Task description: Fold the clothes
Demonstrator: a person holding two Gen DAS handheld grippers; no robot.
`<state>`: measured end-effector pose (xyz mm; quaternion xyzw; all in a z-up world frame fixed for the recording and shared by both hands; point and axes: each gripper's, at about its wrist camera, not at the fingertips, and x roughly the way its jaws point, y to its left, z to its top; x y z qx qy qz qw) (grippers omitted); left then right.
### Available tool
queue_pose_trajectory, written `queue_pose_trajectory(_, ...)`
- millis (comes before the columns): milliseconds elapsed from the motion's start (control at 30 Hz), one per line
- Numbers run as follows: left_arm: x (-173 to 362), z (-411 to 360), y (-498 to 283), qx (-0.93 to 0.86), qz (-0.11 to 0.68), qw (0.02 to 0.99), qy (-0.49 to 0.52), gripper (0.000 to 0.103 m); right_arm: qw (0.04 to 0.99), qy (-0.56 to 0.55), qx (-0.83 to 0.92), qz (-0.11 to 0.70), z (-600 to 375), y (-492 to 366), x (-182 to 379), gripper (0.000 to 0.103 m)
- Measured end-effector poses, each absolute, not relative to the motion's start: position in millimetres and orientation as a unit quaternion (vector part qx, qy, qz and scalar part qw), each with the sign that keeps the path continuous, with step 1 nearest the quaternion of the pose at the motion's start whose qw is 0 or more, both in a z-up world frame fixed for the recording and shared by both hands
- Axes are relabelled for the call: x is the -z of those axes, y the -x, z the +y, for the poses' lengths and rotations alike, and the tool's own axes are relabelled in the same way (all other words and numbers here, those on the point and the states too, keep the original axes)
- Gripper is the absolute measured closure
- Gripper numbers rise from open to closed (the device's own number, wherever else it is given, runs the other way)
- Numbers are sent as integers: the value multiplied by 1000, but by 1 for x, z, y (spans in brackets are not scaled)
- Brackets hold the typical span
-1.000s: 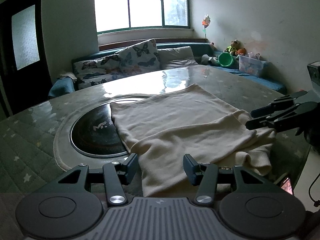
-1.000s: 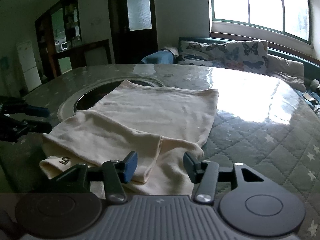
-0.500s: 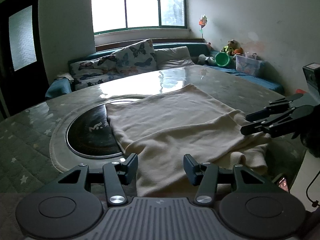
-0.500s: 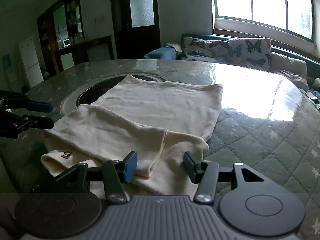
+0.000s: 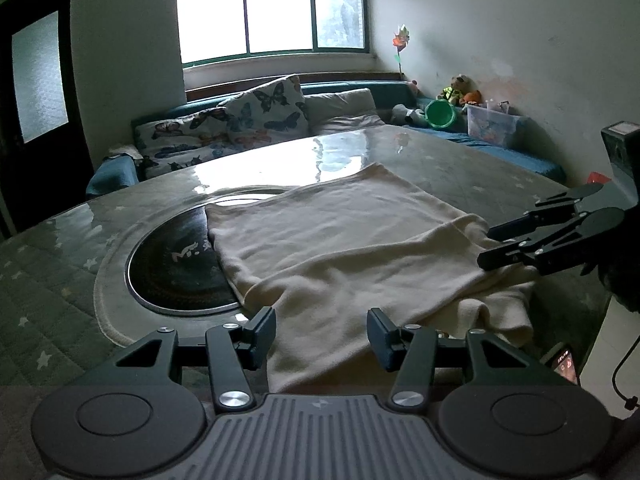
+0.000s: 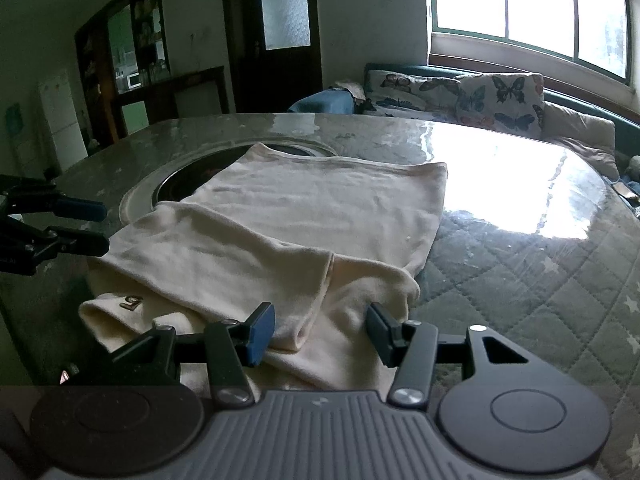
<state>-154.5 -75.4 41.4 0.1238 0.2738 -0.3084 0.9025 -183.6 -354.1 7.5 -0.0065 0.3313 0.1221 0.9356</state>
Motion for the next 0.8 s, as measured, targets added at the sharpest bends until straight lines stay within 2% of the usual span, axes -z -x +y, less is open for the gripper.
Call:
queue_pose_trajectory(467, -36, -78, 156, 316, 283, 897, -129, 49, 934, 9, -138, 330, -347, 183, -8, 52)
queue_pose_trajectory(533, -34, -78, 157, 317, 285, 895, -130, 49, 934, 13, -139, 328, -345, 184, -8, 58)
queue_pose_trajectory(567, -34, -78, 157, 317, 285, 895, -131, 49, 934, 16, -141, 328, -344, 185, -9, 66)
queue_pose_trajectory(800, -35, -78, 156, 317, 284, 896, -130, 49, 939, 6, -143, 313, -344, 186, -16, 67)
